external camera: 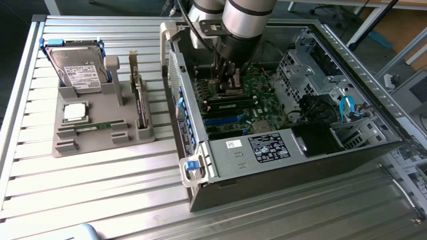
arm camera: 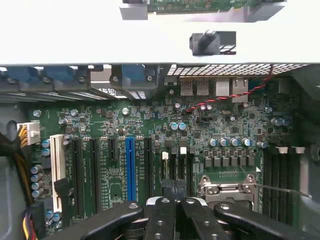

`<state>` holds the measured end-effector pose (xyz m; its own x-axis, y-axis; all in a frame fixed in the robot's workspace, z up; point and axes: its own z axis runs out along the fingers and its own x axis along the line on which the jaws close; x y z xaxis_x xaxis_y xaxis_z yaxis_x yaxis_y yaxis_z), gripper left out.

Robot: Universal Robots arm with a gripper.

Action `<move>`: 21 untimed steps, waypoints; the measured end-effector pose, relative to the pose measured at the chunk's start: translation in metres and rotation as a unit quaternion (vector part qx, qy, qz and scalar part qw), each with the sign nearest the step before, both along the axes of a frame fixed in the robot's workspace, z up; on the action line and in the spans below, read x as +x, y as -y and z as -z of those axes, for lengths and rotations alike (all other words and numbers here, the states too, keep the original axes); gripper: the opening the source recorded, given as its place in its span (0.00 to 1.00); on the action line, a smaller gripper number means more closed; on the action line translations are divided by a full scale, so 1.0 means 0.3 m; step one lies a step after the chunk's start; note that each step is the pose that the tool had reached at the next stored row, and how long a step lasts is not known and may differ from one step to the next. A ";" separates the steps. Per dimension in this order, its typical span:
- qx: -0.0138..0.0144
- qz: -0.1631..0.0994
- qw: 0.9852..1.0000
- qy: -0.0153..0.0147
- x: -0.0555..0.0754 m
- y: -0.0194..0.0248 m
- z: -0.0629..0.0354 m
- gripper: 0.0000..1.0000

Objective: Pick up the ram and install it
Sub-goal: 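Press down the ram until it locks into place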

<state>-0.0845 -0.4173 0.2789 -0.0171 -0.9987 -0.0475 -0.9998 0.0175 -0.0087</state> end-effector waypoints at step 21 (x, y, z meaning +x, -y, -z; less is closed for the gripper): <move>0.000 0.000 1.000 0.000 0.001 0.000 -0.142 0.11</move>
<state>-0.0842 -0.4173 0.3214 -0.0170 -0.9987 -0.0476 -0.9998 0.0175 -0.0087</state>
